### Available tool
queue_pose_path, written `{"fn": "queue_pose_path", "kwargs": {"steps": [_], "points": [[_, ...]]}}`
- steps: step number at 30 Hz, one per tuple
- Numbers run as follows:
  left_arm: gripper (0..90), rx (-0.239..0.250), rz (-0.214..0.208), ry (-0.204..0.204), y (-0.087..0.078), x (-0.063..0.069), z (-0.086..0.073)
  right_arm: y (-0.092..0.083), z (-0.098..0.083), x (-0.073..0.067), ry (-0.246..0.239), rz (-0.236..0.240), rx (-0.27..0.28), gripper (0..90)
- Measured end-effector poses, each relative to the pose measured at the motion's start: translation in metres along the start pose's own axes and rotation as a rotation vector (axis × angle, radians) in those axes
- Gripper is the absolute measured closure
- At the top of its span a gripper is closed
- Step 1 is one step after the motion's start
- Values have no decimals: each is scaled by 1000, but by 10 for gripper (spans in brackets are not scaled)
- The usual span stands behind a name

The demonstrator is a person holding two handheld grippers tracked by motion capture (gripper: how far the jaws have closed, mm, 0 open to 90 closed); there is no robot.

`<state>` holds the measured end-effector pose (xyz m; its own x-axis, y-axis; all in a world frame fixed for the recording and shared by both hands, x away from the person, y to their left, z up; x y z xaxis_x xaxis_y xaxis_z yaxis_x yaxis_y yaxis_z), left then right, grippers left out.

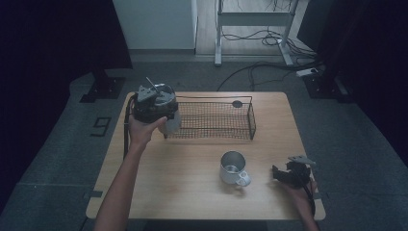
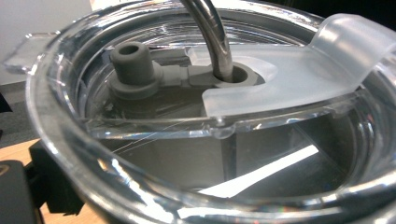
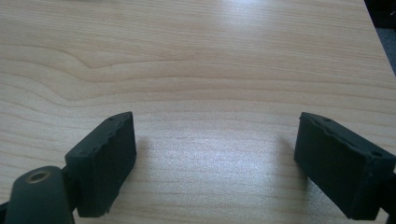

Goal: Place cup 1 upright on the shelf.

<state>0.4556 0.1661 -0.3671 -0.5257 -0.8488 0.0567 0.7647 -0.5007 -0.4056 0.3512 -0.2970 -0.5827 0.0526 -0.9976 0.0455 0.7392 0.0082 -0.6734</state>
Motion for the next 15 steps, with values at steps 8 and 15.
{"fn": "queue_pose_path", "kwargs": {"steps": [8,15], "points": [[40,-5,-7,0,10,3,5,0,0,0,-1,0,0,125],[40,-8,-10,1,18,5,8,0,0,0,-1,0,0,125]]}}
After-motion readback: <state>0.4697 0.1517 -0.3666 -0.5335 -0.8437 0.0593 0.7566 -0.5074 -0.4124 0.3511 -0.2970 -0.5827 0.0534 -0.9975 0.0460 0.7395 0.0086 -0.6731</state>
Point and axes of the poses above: each handheld gripper's, and its own axes: y roughly forward along the jaws, z roughly out of its top, x roughly to its right, the point moved 4 cm from there along y, roughly forward along the jaws, and after that the axes turned 5 degrees about -z, right-handed, at the moved point
